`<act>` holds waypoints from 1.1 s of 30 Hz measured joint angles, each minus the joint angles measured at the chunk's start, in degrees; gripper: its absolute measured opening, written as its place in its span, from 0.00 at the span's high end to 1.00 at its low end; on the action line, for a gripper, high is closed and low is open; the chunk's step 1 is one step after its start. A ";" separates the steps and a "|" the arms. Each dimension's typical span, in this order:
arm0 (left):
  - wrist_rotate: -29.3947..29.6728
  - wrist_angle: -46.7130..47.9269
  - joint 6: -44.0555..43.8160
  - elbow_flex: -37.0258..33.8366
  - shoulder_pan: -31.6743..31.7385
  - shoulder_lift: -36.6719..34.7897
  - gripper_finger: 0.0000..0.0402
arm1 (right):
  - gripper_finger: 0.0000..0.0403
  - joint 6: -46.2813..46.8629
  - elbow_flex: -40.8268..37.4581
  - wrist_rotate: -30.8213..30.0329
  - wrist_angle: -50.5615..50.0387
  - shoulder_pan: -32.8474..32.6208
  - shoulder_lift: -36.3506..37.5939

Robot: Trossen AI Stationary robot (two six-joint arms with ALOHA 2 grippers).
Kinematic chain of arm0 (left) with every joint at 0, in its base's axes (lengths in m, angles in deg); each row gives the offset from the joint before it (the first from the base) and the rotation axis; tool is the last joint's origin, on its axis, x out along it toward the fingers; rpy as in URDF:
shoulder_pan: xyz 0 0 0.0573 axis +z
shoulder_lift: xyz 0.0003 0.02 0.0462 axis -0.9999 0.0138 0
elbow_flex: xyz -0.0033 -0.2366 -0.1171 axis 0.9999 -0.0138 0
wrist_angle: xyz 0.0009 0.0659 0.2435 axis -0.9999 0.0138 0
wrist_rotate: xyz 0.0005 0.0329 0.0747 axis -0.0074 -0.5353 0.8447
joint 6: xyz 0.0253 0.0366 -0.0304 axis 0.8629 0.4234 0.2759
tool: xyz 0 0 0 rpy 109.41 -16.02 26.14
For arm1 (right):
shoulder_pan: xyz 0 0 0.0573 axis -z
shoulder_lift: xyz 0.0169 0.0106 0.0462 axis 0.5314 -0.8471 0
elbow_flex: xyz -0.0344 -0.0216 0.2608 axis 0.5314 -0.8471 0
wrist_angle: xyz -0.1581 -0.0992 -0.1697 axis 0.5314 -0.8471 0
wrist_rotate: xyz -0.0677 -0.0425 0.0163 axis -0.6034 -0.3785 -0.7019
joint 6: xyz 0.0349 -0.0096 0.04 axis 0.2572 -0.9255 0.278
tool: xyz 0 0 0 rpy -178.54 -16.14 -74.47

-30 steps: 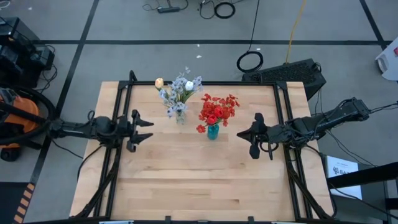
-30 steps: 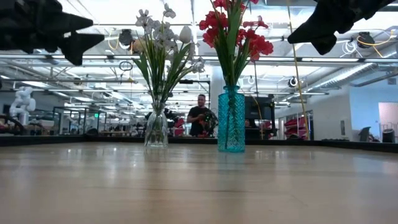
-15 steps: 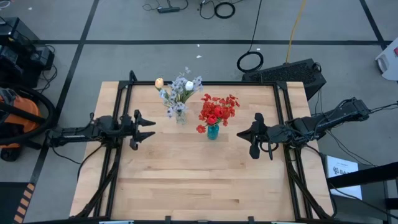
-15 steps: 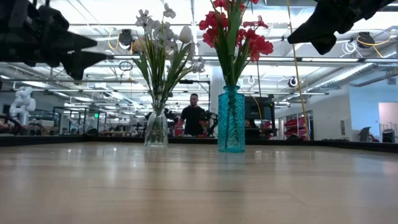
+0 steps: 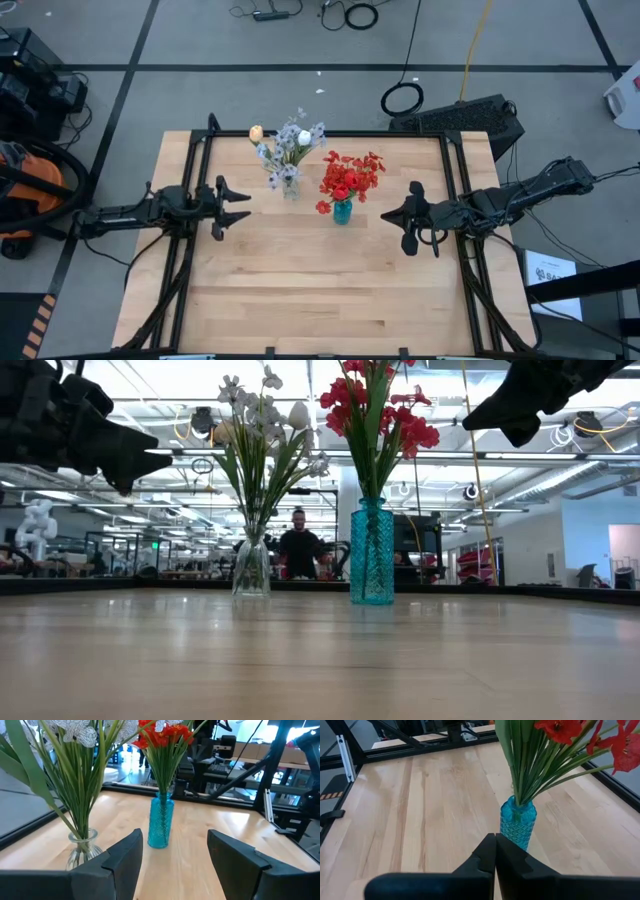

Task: Sort flowers into vase by color
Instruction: Return to Home Position

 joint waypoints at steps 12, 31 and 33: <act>-0.27 0.16 -0.02 0.02 0.00 0.00 0.43 | 1.00 -4.11 -0.11 0.64 -3.65 0.00 0.00; -0.27 -0.29 0.02 -0.02 -0.01 0.00 0.43 | 1.00 -6.17 -26.11 15.67 38.74 6.12 0.94; -0.27 -0.33 0.04 -0.02 -0.02 0.00 0.43 | 1.00 -6.31 -27.36 16.83 40.20 7.09 1.27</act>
